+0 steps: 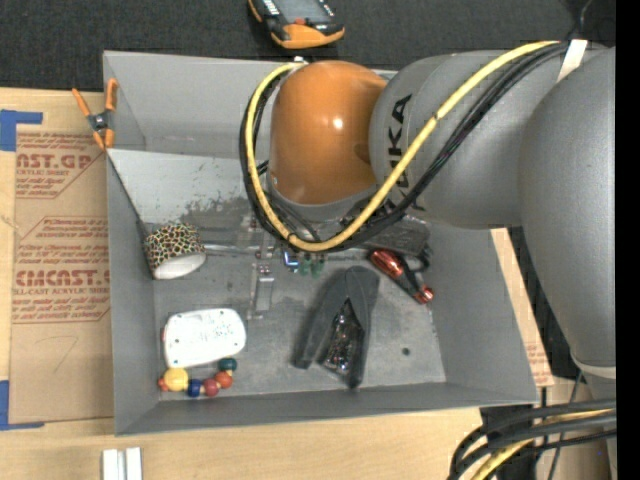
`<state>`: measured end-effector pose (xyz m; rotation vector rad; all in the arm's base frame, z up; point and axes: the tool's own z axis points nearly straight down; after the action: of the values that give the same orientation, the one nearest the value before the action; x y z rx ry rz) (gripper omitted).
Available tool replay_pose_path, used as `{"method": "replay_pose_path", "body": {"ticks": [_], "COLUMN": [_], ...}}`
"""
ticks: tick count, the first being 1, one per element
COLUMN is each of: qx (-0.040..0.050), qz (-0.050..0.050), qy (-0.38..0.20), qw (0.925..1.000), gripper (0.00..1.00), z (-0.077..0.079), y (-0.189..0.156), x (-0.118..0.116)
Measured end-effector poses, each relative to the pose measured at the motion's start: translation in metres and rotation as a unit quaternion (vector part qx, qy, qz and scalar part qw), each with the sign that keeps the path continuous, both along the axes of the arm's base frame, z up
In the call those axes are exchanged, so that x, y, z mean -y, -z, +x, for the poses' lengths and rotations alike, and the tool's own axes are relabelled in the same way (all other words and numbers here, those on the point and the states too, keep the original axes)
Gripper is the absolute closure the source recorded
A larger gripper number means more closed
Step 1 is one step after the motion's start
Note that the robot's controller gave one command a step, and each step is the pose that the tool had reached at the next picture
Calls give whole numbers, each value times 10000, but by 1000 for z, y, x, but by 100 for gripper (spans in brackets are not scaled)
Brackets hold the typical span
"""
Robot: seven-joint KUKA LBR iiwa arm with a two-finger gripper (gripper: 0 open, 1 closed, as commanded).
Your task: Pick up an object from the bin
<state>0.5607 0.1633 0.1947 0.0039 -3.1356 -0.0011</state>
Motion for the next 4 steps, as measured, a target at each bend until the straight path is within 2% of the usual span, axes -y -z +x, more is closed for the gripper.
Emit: {"method": "replay_pose_path", "body": {"ticks": [1, 2, 3, 4], "qx": [38, 45, 79, 23], "qz": [6, 8, 19, 14], "qy": [13, -1211, -1506, -2234], "qw": [10000, 9926, 9886, 9747], "gripper": [0, 0, 0, 0], "z": [2, -14, -30, -37], "y": [-5, 79, 57, 74], "x": [1, -26, -57, -71]}}
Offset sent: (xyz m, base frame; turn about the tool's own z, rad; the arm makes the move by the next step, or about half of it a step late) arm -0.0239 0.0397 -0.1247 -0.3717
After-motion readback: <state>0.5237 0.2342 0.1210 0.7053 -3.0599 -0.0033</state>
